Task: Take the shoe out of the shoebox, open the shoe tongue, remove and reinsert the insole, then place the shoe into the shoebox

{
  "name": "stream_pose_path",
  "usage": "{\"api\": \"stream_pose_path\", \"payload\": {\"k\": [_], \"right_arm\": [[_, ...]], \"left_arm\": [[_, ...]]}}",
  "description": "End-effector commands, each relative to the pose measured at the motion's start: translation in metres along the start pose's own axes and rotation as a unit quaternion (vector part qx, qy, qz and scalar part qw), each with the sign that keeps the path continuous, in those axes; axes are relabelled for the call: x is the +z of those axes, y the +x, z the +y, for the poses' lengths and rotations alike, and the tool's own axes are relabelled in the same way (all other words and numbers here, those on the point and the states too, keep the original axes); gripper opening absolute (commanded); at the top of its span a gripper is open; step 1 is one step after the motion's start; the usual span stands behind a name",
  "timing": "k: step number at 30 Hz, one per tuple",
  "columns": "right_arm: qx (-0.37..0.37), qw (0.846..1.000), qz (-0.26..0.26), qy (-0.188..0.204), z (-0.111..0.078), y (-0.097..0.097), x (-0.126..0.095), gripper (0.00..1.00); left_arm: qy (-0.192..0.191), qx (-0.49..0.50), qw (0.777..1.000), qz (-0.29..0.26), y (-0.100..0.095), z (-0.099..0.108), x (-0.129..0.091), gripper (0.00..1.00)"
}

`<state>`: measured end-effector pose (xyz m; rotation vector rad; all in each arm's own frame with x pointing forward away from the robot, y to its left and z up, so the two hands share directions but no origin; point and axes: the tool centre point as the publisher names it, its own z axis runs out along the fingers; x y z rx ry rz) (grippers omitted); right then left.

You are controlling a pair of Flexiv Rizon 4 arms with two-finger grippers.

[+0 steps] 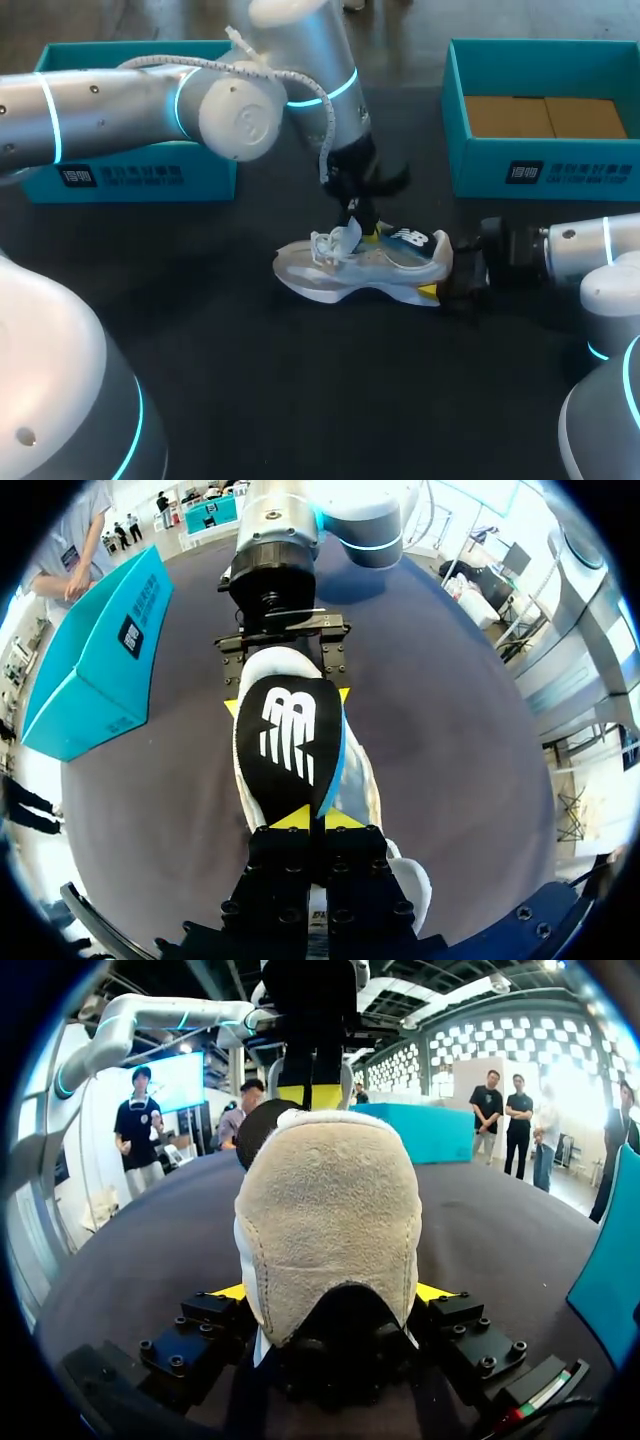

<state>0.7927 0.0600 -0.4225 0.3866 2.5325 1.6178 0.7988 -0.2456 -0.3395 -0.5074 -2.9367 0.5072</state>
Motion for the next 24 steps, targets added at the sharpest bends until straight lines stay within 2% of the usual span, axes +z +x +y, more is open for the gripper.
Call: {"api": "stream_pose_path", "payload": {"k": [1, 10, 11, 12, 13, 14, 15, 16, 24], "right_arm": [[0.000, 1.000, -0.001, 0.003, 0.000, 0.000, 0.000, 0.00], [0.000, 1.000, -0.001, 0.003, 0.000, 0.000, 0.000, 0.00], [0.000, 1.000, -0.001, 0.003, 0.000, 0.000, 0.000, 0.00], [0.000, 1.000, -0.001, 0.003, 0.000, 0.000, 0.000, 0.00], [0.000, 1.000, -0.001, 0.003, 0.000, 0.000, 0.000, 0.00], [0.000, 1.000, -0.001, 0.003, 0.000, 0.000, 0.000, 0.00], [0.000, 1.000, -0.001, 0.003, 0.000, 0.000, 0.000, 0.00], [0.000, 1.000, -0.001, 0.003, 0.000, 0.000, 0.000, 0.00], [0.000, 1.000, -0.001, 0.003, 0.000, 0.000, 0.000, 0.00]], "left_arm": [[-0.005, 0.000, 1.000, -0.012, 0.008, 0.002, -0.004, 0.00], [-0.027, -0.009, 0.999, -0.033, 0.011, 0.001, -0.001, 0.00], [-0.031, -0.011, 0.999, -0.036, 0.011, -0.001, 0.000, 0.04], [-0.031, -0.011, 0.999, -0.036, 0.011, -0.001, 0.000, 0.29], [-0.031, -0.011, 0.999, -0.036, 0.011, -0.001, 0.000, 0.29], [-0.033, -0.013, 0.999, -0.038, 0.010, -0.002, 0.000, 0.40], [-0.033, -0.013, 0.999, -0.039, 0.009, -0.002, 0.000, 0.42], [-0.032, -0.013, 0.999, -0.041, 0.009, -0.003, -0.002, 0.49], [-0.026, -0.006, 0.998, -0.061, 0.010, -0.009, -0.019, 0.46]]}}
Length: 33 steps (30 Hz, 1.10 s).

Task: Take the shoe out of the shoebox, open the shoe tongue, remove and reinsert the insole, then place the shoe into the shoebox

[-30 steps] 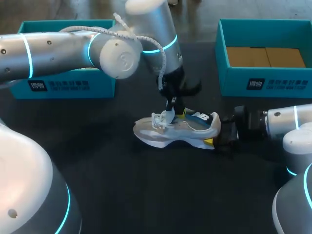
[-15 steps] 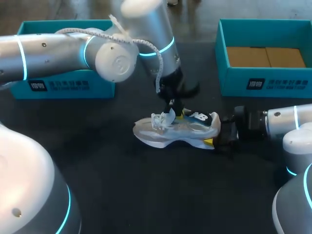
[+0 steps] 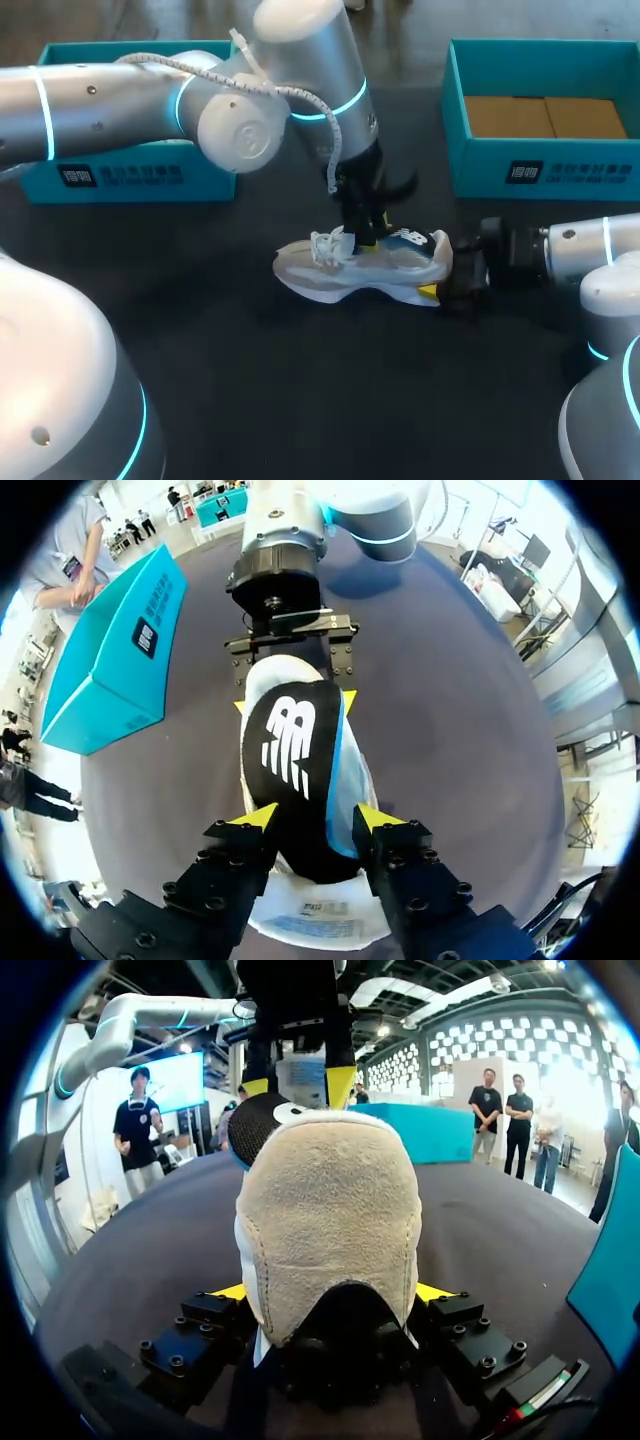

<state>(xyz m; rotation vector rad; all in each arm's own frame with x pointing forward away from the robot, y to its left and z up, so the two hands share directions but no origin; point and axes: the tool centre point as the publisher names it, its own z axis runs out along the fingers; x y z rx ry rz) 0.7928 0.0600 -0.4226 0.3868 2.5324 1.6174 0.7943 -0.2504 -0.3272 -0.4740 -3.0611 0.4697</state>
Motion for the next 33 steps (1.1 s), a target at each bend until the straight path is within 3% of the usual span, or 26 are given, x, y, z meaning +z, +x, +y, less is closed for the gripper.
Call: {"api": "stream_pose_path", "payload": {"k": [1, 11, 16, 33], "right_arm": [[0.000, 1.000, -0.001, 0.003, 0.000, 0.001, 0.000, 0.00], [0.000, 1.000, -0.001, 0.003, 0.000, 0.001, 0.000, 0.00], [0.000, 1.000, -0.001, 0.003, 0.000, 0.001, 0.000, 0.00], [0.000, 1.000, -0.001, 0.003, 0.000, 0.001, 0.000, 0.00]], "left_arm": [[0.002, 0.004, 1.000, -0.010, 0.006, 0.001, -0.012, 0.45], [0.001, 0.030, 0.999, -0.031, 0.018, -0.006, -0.028, 0.44], [-0.010, 0.039, 0.998, -0.047, 0.028, -0.010, -0.026, 0.46], [-0.041, 0.051, 0.991, -0.112, 0.034, -0.027, -0.025, 0.49]]}}
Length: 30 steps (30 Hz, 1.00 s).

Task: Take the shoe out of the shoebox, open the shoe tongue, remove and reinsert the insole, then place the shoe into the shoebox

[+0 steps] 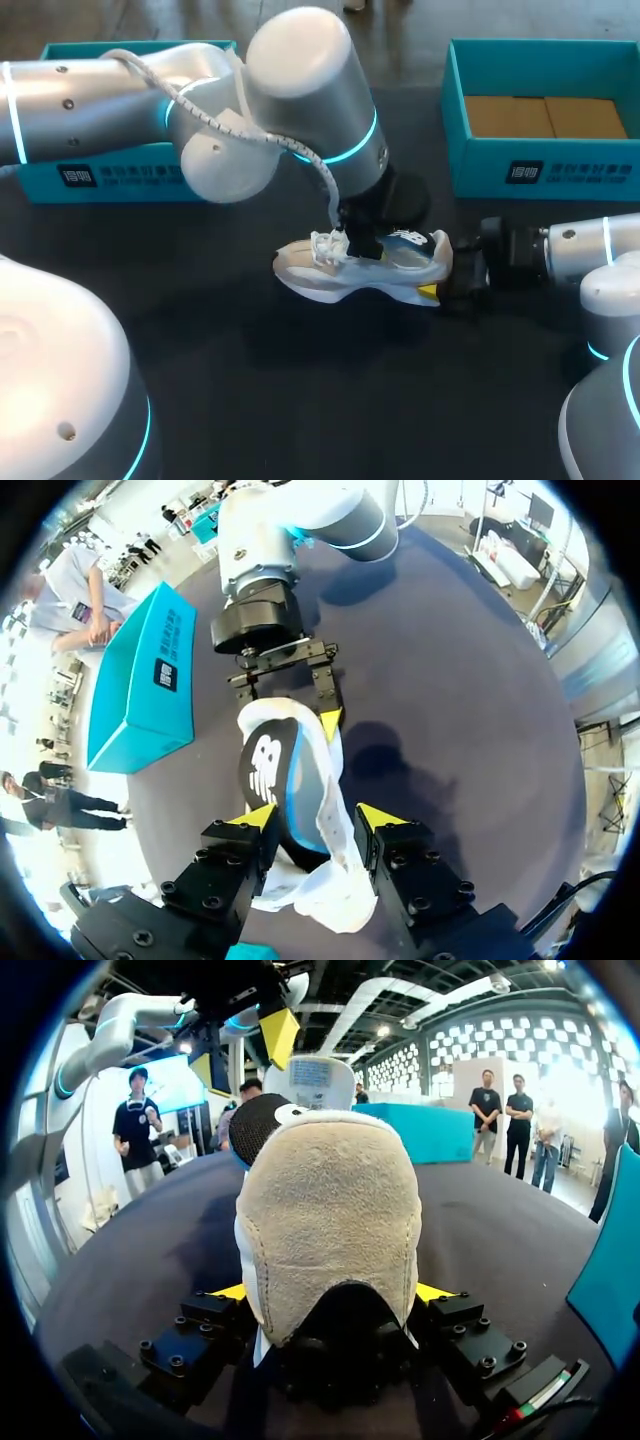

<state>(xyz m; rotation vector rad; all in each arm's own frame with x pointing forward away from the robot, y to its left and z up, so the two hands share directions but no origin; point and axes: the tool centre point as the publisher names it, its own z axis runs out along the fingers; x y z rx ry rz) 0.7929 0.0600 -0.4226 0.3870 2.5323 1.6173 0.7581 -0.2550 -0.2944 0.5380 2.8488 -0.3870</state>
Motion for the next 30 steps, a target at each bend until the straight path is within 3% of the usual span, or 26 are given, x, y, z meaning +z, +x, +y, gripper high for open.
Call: {"api": "stream_pose_path", "payload": {"k": [1, 19, 21, 22, 24, 27, 30], "right_arm": [[0.000, 1.000, -0.001, 0.003, 0.000, 0.001, 0.000, 0.00], [0.000, 1.000, -0.001, 0.003, 0.000, 0.001, 0.000, 0.00], [0.000, 1.000, -0.001, 0.003, 0.000, 0.001, 0.000, 0.00], [0.000, 1.000, -0.001, 0.003, 0.000, 0.001, 0.000, 0.00], [0.000, 1.000, -0.001, 0.003, 0.000, 0.001, 0.000, 0.00], [0.000, 1.000, -0.001, 0.003, 0.000, 0.001, 0.000, 0.00], [0.000, 1.000, -0.001, 0.003, 0.000, 0.001, 0.000, 0.00]], "left_arm": [[-0.008, 0.004, 1.000, -0.010, 0.002, -0.003, 0.003, 0.49], [-0.034, 0.018, 0.998, -0.044, -0.003, -0.015, 0.013, 0.44], [-0.037, 0.018, 0.998, -0.045, -0.005, -0.015, 0.015, 0.38], [-0.038, 0.018, 0.998, -0.045, -0.006, -0.016, 0.015, 0.26], [-0.041, 0.018, 0.998, -0.047, -0.008, -0.016, 0.016, 0.15], [-0.050, 0.020, 0.997, -0.056, -0.010, -0.017, 0.017, 0.19], [-0.056, 0.022, 0.996, -0.059, -0.012, -0.019, 0.020, 0.15]]}}
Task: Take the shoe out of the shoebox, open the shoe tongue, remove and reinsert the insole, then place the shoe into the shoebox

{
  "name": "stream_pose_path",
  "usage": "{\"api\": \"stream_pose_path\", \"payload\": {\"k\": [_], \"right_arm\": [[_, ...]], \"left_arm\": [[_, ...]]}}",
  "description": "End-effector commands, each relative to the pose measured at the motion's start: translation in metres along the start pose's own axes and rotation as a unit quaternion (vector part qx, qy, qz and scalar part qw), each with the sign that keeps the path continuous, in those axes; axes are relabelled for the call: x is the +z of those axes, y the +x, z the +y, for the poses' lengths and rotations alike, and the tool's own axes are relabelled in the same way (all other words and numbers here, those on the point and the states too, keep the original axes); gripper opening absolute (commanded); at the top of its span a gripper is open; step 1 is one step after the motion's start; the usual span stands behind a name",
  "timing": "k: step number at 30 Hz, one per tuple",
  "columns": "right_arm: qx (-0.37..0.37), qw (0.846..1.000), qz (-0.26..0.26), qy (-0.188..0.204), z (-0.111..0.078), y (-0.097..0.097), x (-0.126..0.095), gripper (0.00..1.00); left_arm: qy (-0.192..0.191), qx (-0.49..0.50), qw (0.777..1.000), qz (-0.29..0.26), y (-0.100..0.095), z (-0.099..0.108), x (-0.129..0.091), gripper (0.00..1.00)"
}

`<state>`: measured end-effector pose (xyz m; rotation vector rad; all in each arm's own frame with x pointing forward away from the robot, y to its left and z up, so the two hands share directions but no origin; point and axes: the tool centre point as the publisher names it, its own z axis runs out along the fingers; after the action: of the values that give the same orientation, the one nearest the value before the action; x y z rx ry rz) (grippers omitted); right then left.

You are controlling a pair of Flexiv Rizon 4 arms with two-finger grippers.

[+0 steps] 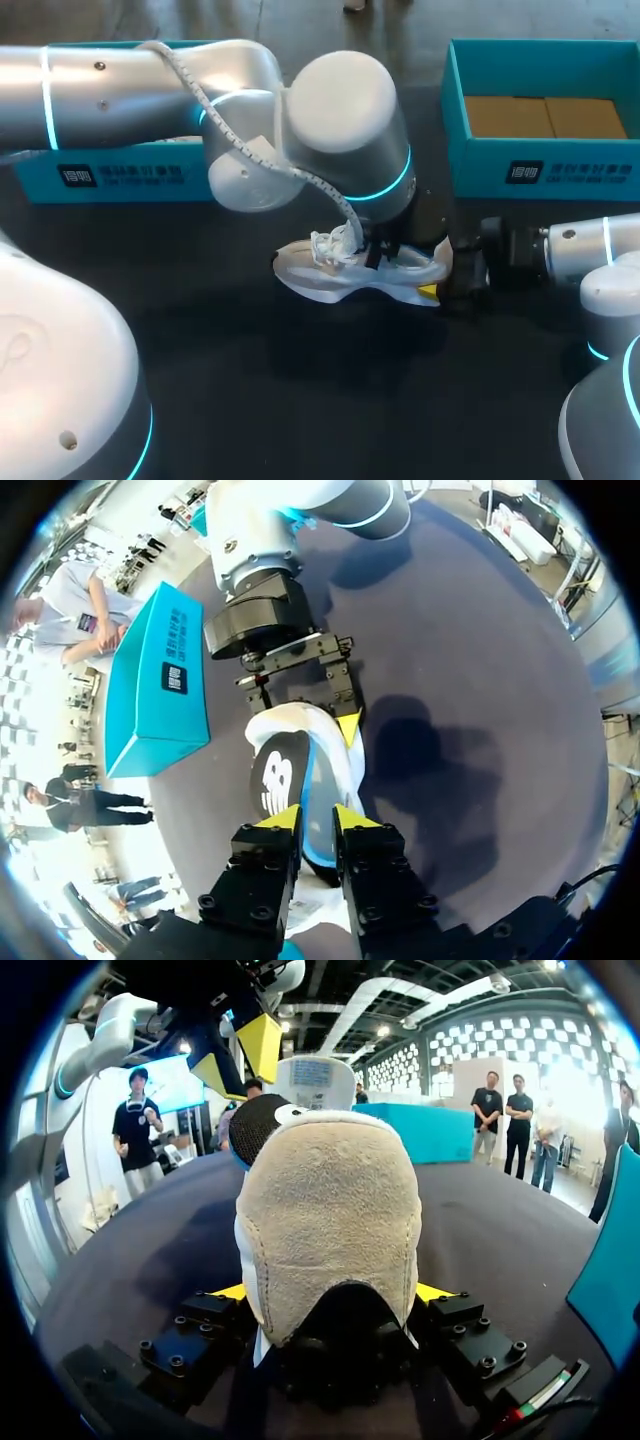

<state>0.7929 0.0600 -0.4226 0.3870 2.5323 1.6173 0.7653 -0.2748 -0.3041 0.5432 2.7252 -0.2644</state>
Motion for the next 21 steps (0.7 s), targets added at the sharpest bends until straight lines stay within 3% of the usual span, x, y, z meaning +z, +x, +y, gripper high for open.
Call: {"api": "stream_pose_path", "payload": {"k": [1, 3, 21], "right_arm": [[0.000, 1.000, -0.001, 0.003, 0.000, 0.001, 0.000, 0.00], [0.000, 1.000, -0.001, 0.003, 0.000, 0.001, 0.000, 0.00], [0.000, 1.000, -0.001, 0.003, 0.000, 0.001, 0.000, 0.00]], "left_arm": [[-0.011, 0.000, 1.000, -0.003, -0.002, -0.007, 0.004, 0.08], [-0.009, 0.002, 1.000, -0.003, -0.003, -0.008, 0.002, 0.00], [0.029, 0.014, 0.999, 0.032, -0.003, -0.006, -0.057, 0.00]]}}
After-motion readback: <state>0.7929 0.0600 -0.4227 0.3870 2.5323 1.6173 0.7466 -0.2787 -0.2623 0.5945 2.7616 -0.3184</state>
